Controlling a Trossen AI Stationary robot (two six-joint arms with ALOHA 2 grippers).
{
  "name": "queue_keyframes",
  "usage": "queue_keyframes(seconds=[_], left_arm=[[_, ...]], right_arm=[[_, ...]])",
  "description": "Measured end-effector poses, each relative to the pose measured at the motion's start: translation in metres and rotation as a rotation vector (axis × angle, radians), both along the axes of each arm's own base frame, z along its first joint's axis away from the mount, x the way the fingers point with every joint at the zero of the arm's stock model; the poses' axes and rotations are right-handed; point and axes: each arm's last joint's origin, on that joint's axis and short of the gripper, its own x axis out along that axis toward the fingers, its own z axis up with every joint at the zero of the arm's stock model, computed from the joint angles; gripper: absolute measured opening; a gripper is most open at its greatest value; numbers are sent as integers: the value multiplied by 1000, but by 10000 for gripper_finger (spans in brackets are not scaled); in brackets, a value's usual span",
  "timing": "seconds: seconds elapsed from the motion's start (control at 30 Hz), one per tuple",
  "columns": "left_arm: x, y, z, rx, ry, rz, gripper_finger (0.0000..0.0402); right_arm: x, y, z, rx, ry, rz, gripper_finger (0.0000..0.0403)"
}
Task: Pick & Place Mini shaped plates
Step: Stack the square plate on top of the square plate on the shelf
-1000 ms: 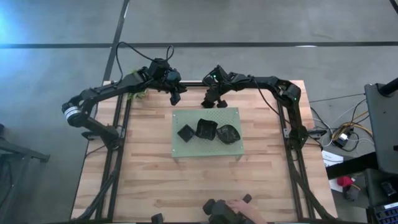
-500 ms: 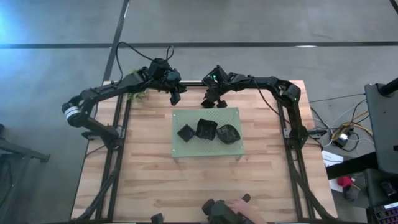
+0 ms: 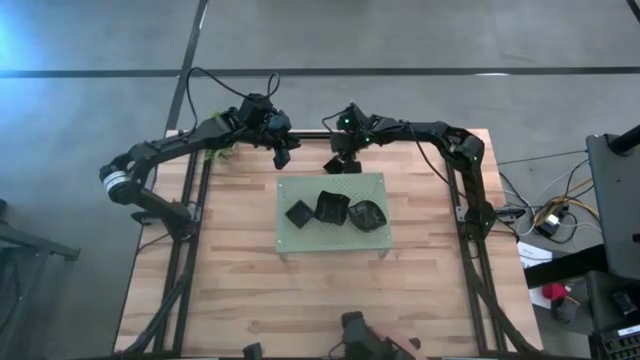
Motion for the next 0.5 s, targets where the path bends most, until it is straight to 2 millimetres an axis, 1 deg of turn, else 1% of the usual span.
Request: queue_keyframes(seconds=[0.17, 0.3, 0.5], left_arm=[[0, 0, 0, 0, 0, 0, 71], [0, 0, 0, 0, 0, 0, 71], [0, 0, 0, 0, 0, 0, 71]], right_arm=[[-2, 2, -2, 64, 17, -51, 81], [-3, 3, -3, 78, 31, -58, 75], [-3, 3, -3, 99, 33, -81, 78]])
